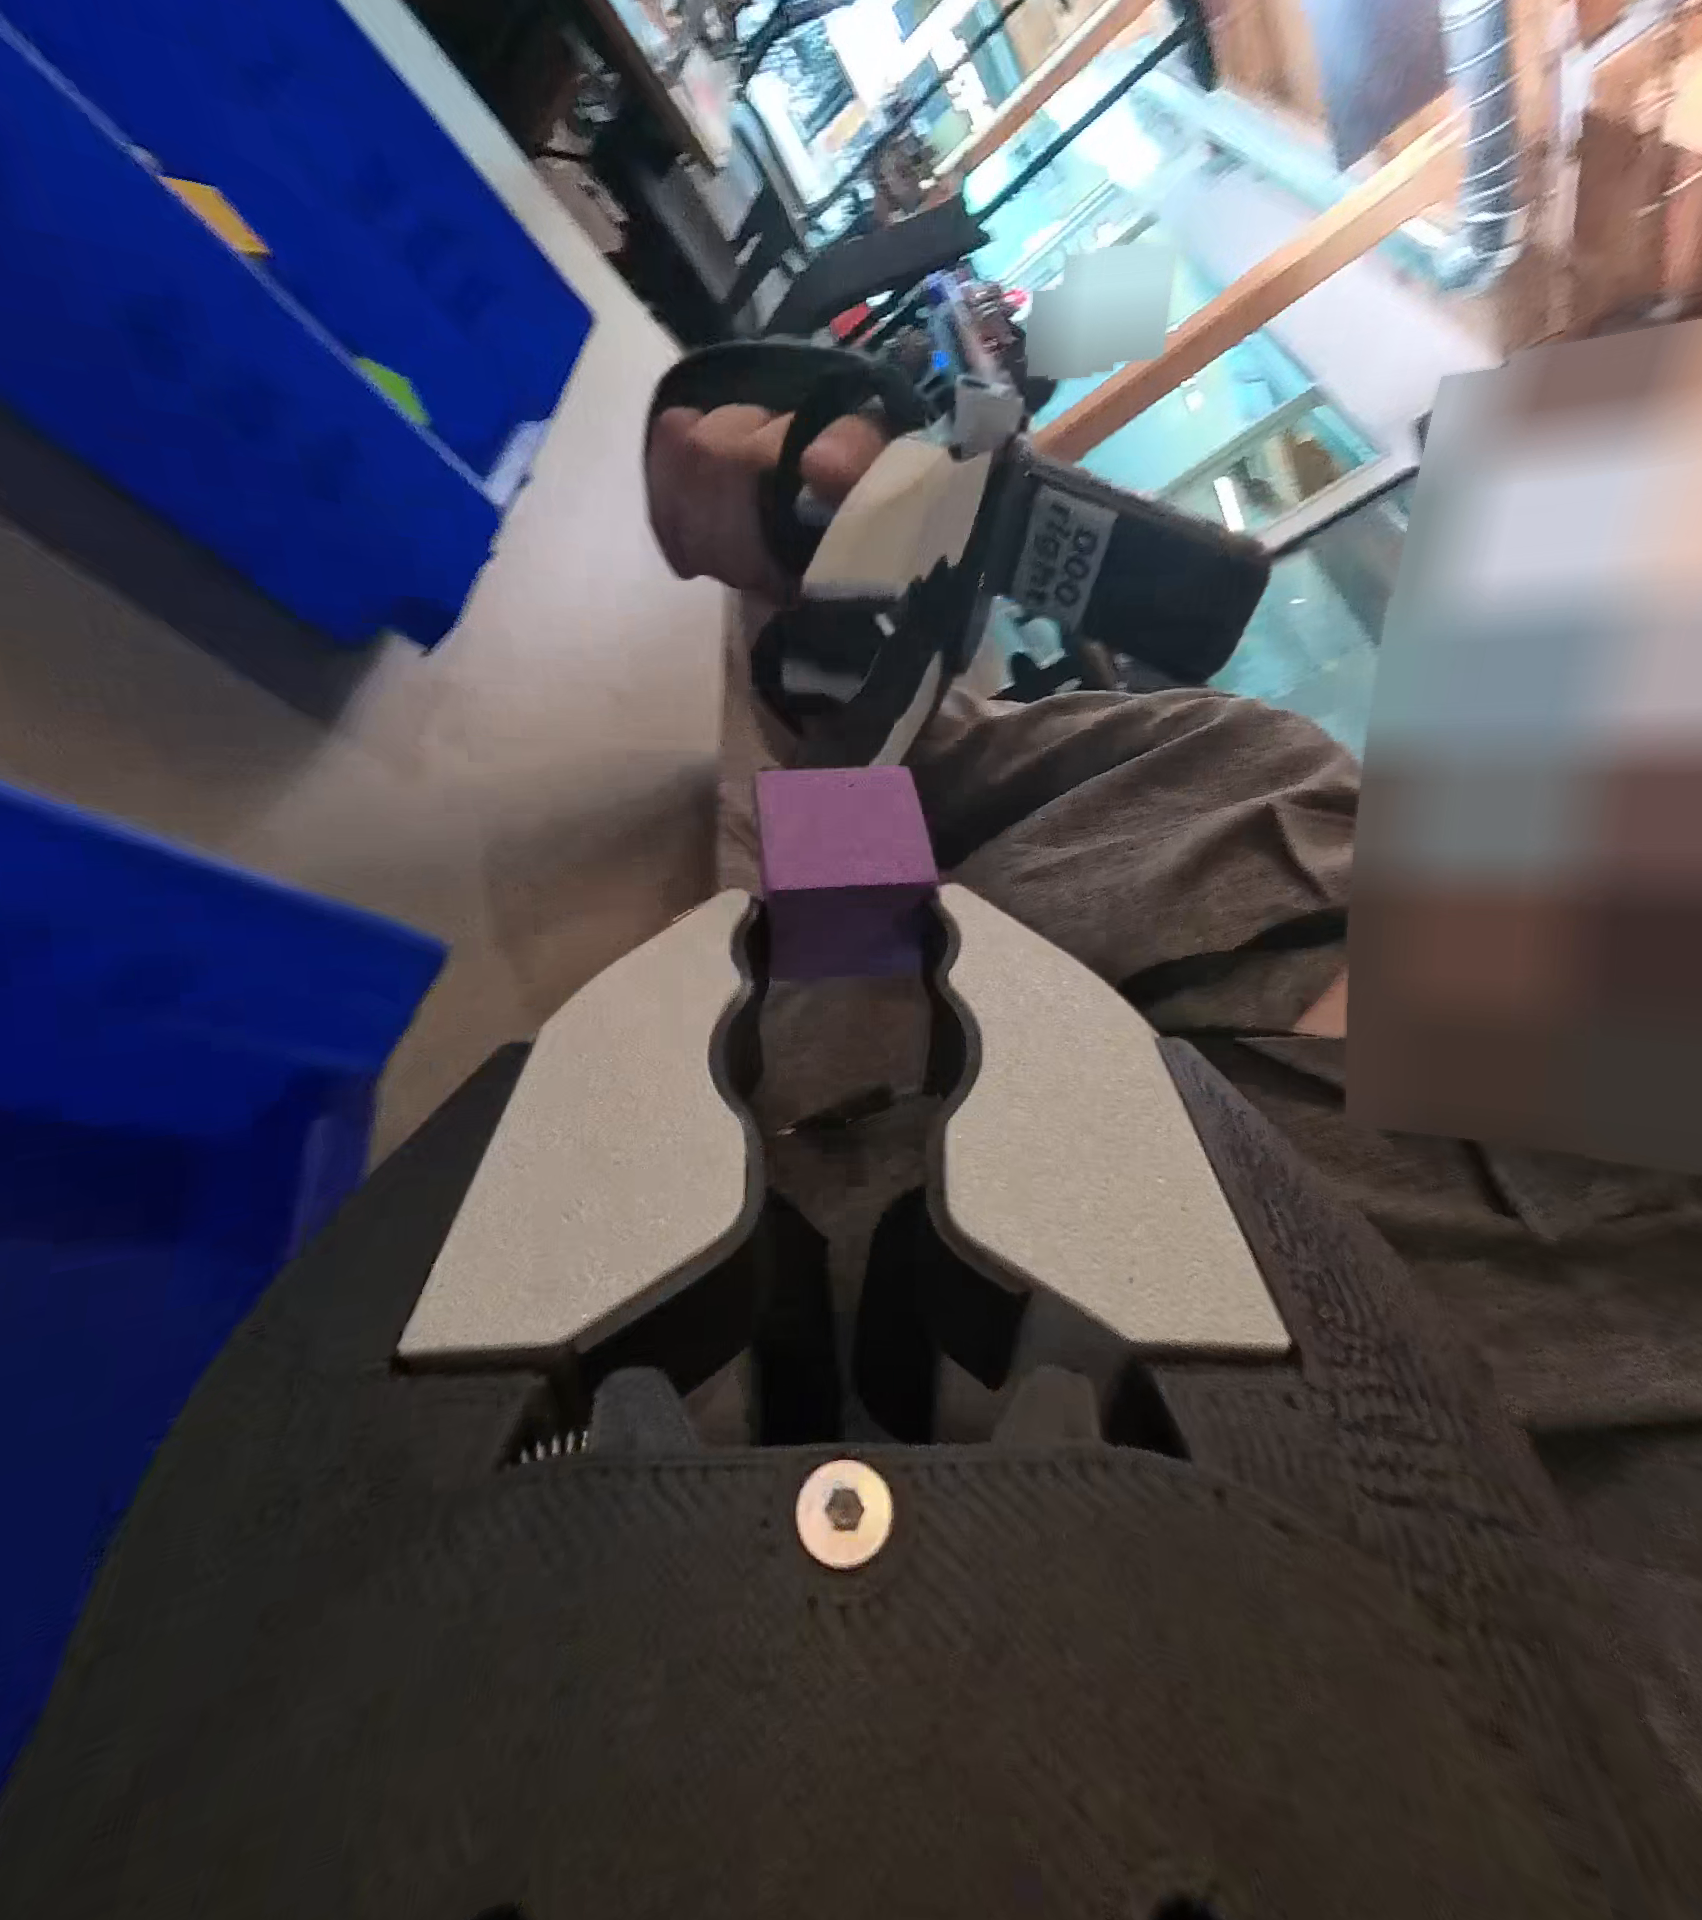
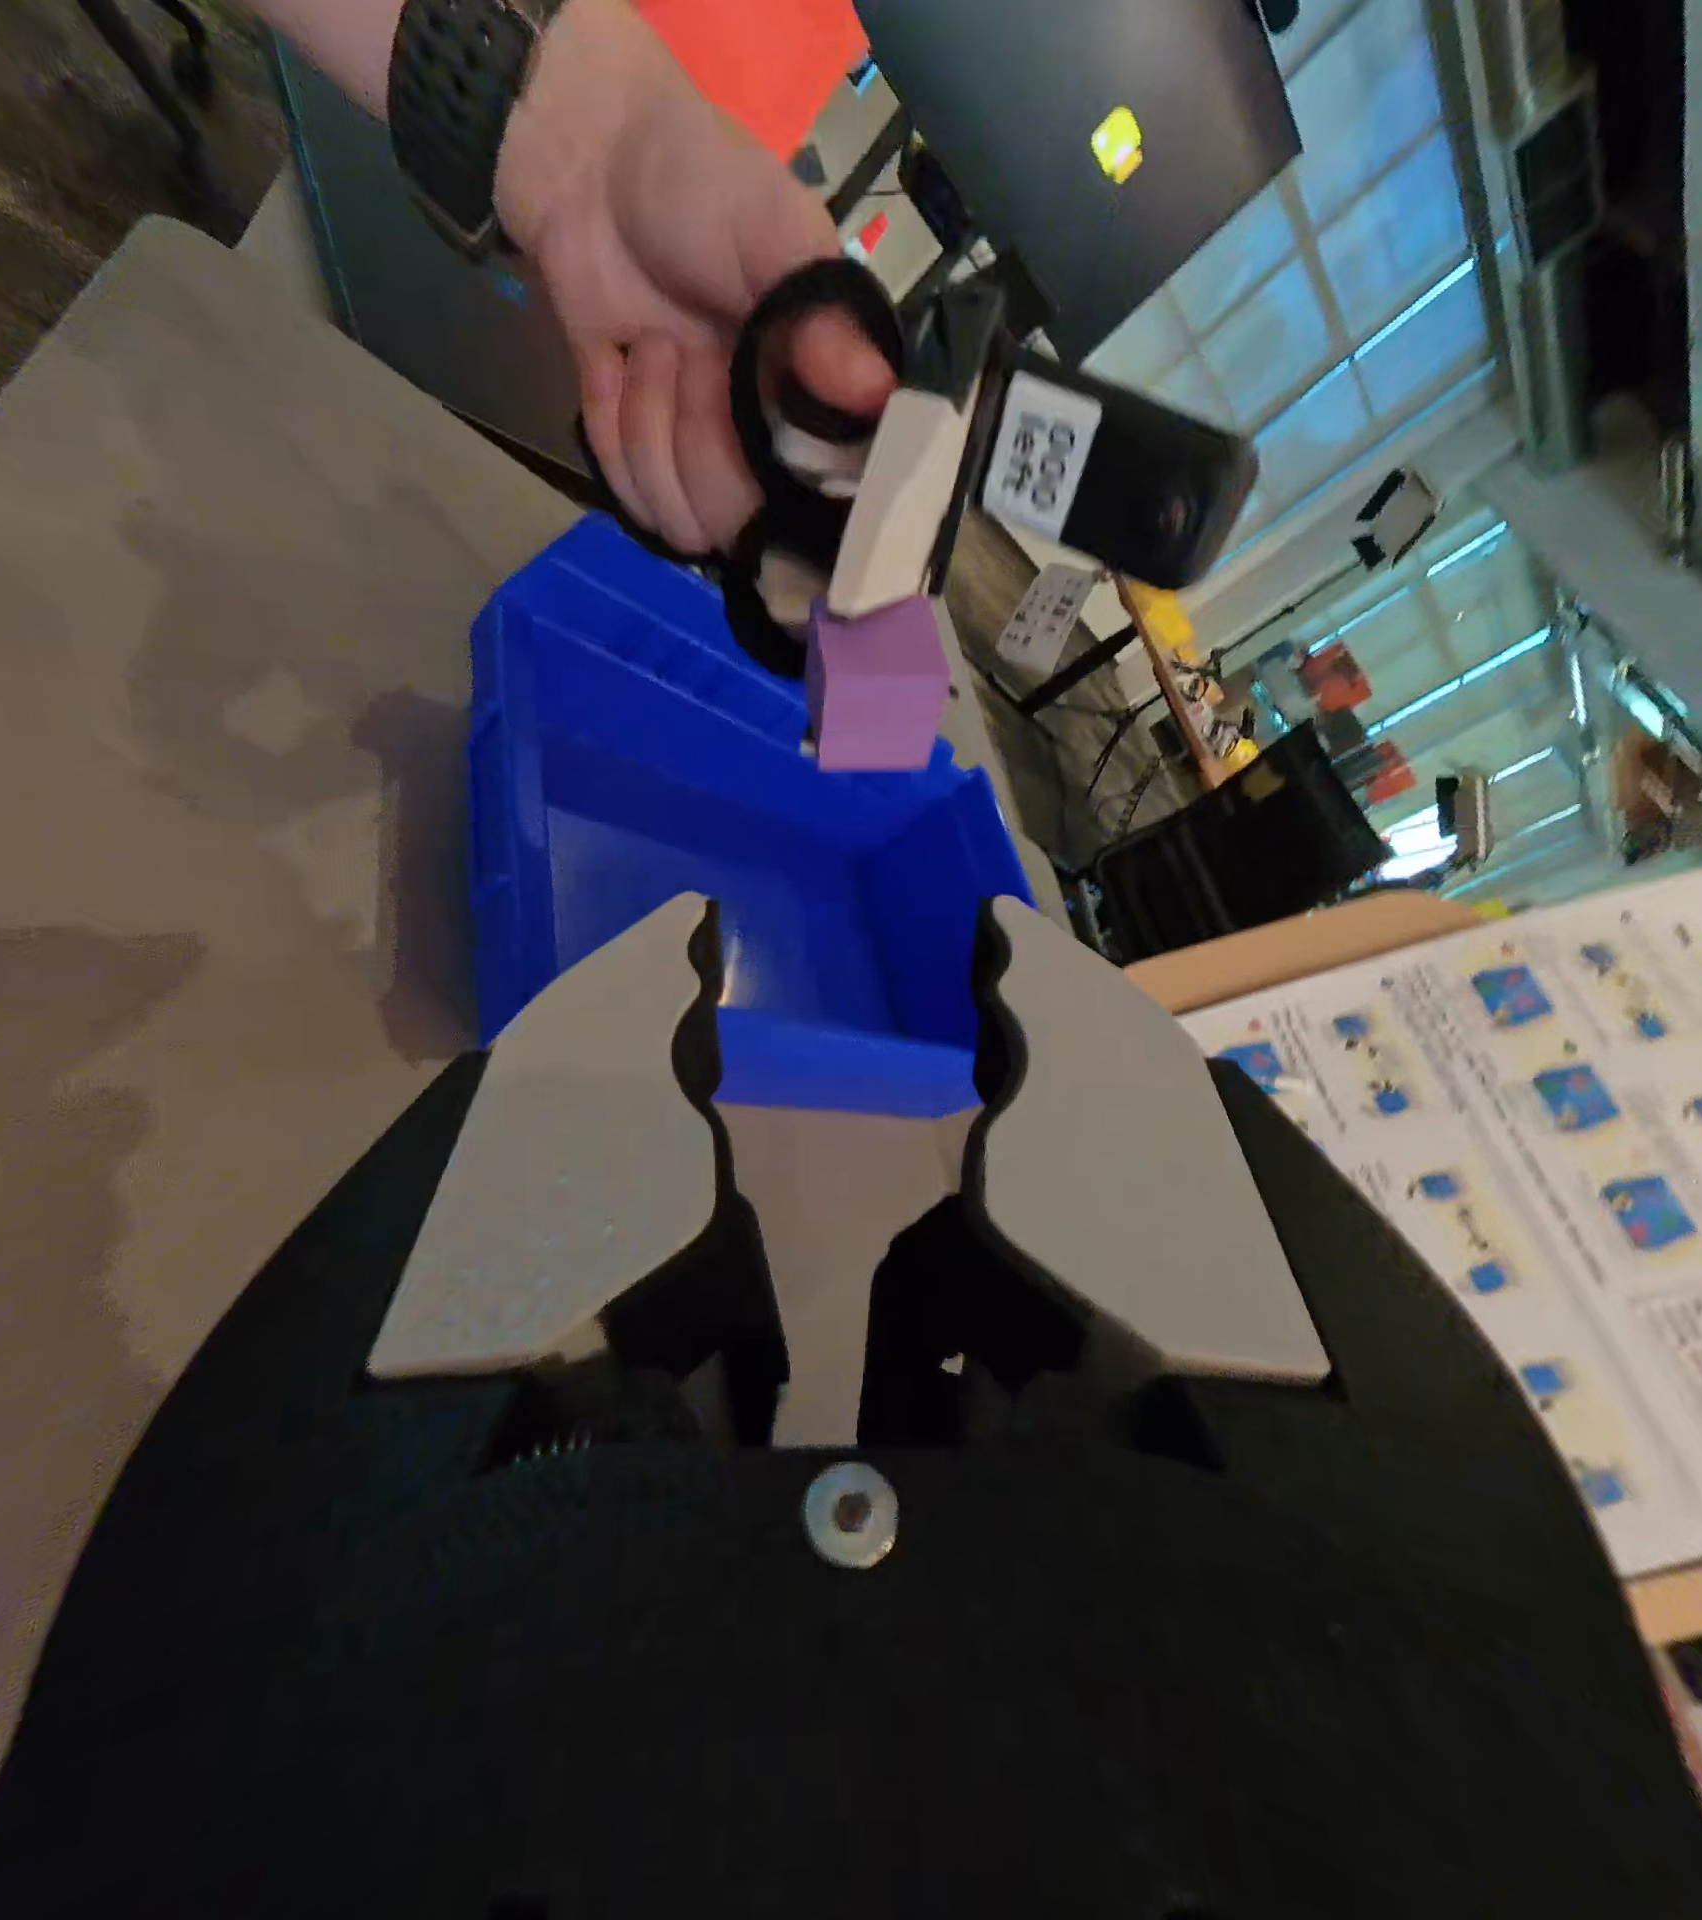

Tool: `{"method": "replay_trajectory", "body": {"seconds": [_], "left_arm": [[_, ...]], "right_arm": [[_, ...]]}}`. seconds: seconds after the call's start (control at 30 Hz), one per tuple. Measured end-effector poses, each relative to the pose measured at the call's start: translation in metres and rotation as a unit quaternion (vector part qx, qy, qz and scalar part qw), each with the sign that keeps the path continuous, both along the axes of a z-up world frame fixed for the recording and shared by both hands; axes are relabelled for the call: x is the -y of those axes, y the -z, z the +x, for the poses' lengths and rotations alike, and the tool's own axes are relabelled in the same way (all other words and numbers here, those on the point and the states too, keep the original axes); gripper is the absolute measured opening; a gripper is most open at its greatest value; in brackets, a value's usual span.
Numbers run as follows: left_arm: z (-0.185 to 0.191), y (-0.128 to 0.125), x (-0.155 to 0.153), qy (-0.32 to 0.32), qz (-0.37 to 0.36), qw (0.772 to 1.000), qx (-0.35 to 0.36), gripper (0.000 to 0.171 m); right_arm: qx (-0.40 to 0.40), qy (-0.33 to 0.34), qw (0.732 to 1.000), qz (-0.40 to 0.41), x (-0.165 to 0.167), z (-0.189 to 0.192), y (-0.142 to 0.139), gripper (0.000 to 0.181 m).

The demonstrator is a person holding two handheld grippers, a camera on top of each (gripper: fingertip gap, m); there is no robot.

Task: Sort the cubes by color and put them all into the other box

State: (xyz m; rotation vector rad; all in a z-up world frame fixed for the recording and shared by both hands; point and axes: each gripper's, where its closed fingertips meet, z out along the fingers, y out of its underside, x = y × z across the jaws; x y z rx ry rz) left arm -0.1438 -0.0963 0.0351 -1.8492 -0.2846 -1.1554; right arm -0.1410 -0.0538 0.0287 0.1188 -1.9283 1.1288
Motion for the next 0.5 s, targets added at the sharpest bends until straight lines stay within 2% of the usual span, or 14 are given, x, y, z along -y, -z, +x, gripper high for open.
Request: {"method": "replay_trajectory", "body": {"seconds": [0.23, 0.43, 0.5], "left_arm": [[0.029, -0.006, -0.012, 0.049, 0.022, 0.998, 0.033, 0.029], [0.04, -0.005, -0.016, 0.071, 0.029, 0.996, 0.036, 0.029], [0.044, -0.006, -0.017, 0.077, 0.037, 0.995, 0.044, 0.03]], "right_arm": [[0.009, -0.031, 0.999, 0.016, 0.025, 0.005, -0.006, 0.052], [0.035, -0.053, 0.998, -0.016, 0.035, 0.012, -0.009, 0.041], [0.039, -0.062, 0.997, -0.027, 0.038, 0.015, -0.01, 0.029]]}}
